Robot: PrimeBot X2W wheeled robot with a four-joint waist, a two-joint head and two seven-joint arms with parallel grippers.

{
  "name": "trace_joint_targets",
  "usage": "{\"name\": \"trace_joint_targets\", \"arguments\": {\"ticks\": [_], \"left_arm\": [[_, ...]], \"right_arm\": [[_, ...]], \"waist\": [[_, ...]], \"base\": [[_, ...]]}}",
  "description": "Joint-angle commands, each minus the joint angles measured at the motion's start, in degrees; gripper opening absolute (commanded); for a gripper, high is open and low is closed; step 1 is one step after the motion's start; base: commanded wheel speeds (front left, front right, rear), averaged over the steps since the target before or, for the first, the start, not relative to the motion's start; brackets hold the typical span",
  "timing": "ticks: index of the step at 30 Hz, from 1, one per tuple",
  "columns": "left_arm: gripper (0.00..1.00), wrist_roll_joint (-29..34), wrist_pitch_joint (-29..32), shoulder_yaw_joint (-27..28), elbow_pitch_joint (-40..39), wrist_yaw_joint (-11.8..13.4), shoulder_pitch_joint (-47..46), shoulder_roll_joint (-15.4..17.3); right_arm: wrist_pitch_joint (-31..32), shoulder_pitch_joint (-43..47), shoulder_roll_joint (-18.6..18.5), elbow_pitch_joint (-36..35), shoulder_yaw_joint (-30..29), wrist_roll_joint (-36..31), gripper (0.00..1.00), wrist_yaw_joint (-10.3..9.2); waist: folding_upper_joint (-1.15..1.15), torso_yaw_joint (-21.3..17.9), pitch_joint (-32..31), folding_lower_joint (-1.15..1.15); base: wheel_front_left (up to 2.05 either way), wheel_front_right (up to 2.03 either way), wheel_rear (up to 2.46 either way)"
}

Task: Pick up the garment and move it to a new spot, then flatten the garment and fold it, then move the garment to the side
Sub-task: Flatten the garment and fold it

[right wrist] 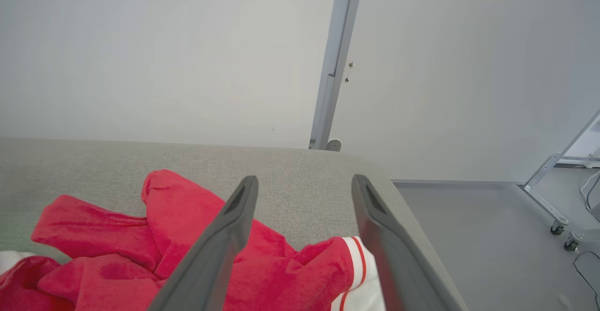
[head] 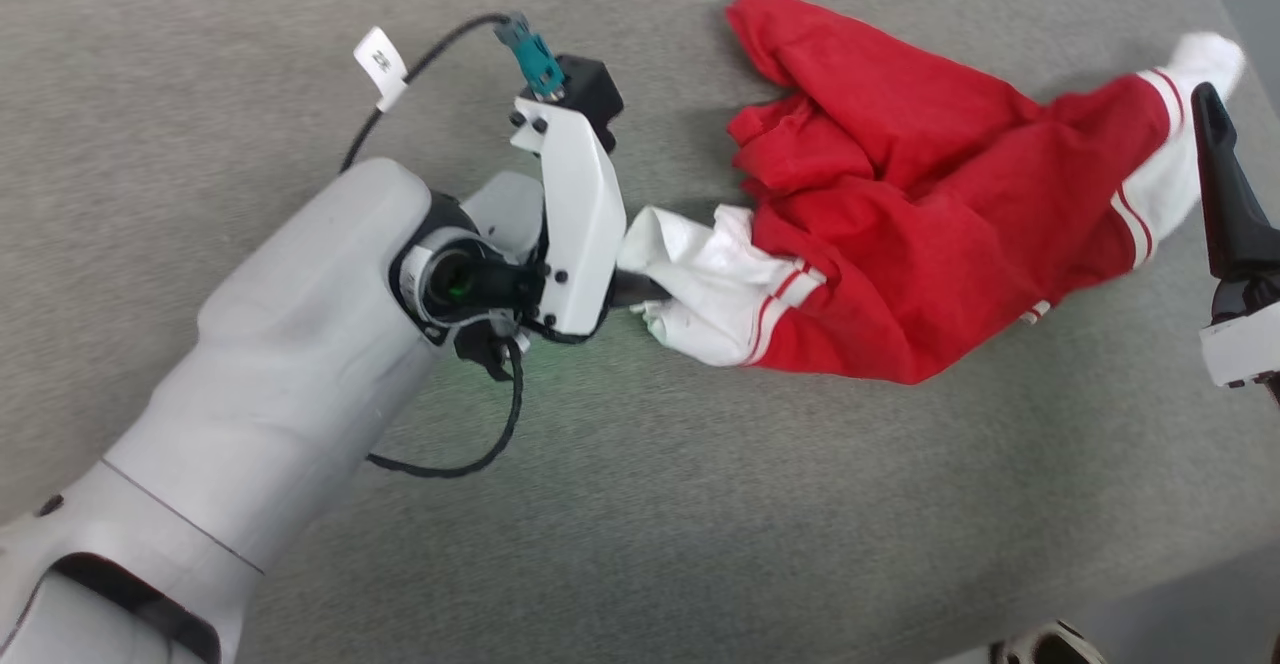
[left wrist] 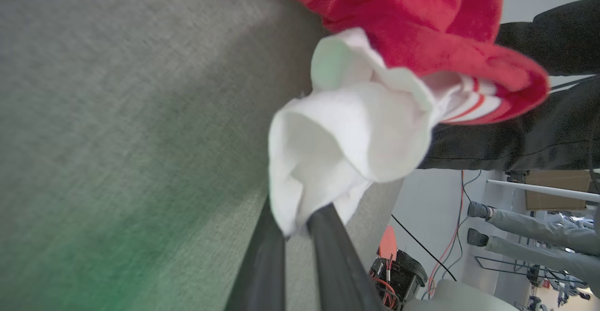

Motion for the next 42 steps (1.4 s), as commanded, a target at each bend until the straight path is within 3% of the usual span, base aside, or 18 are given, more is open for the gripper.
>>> {"name": "trace_joint_targets", "arguments": {"ticks": [1,12,19,27,35,36,37,38,39,40,42], "left_arm": [[0.00,-0.3,-0.7,0.6,0.1,-0.4,-0.9,0.4],[0.00,-2.6,-5.0,4.7,0.1,-0.8,2.2,7.6],[0.00,-1.4,-7.0,5.1,0.6,-0.4,7.5,14.3],[0.00,-1.4,-8.8,6.1,2.8,2.8,11.2,18.7],[0.00,0.7,-11.0,5.3,5.2,3.5,12.2,19.4],[0.09,1.0,-11.6,5.3,5.6,3.4,12.4,19.2],[0.33,1.3,-12.4,5.3,5.9,3.1,12.5,19.3],[0.49,1.7,-13.1,5.4,6.1,2.9,12.6,19.3],[0.79,1.9,-14.0,5.5,6.2,2.7,12.8,19.1],[1.00,2.1,-14.9,5.6,6.2,2.6,12.9,19.1],[1.00,1.7,-17.3,6.3,6.0,2.0,13.2,19.1]], "right_arm": [[-0.4,0.7,-0.2,-0.2,-0.1,-0.2,1.00,-0.01],[-2.3,2.7,-1.2,-2.9,4.6,-0.4,1.00,-0.01],[-2.2,3.3,-2.2,-2.8,6.4,-0.1,1.00,-0.01],[-0.8,3.0,-2.8,-4.2,6.2,-0.3,1.00,-0.01],[0.0,3.6,-3.0,-5.1,5.2,-0.2,1.00,-0.01],[0.0,3.7,-3.0,-5.1,5.2,-0.2,1.00,-0.01],[0.1,3.7,-3.0,-5.2,5.1,-0.1,1.00,-0.01],[0.1,3.9,-3.1,-5.3,5.0,0.0,1.00,-0.01],[0.2,4.1,-3.1,-5.3,4.9,0.0,1.00,-0.01],[0.3,4.4,-3.1,-5.3,4.8,0.0,1.00,-0.01],[0.4,4.7,-3.2,-5.4,4.6,0.0,1.00,-0.01]], "waist": [[0.00,1.8,-1.1,0.00],[0.00,10.9,-4.1,0.00],[0.00,16.3,-5.6,0.00],[0.00,18.0,-5.7,0.00],[0.00,17.1,-5.9,0.00],[0.00,17.1,-6.0,0.00],[0.00,17.0,-6.1,0.00],[0.00,17.0,-6.2,0.00],[0.00,17.0,-6.4,0.00],[0.00,17.0,-6.6,0.00],[0.00,17.2,-6.9,0.00]], "base": [[0.00,0.00,0.00],[0.00,0.00,0.00],[0.00,0.00,0.00],[0.00,0.00,0.00],[0.00,0.00,0.00],[0.00,0.00,0.00],[0.00,0.00,0.00],[0.00,0.00,0.00],[0.00,0.00,0.00],[0.00,0.00,0.00],[0.00,0.00,0.00]]}}
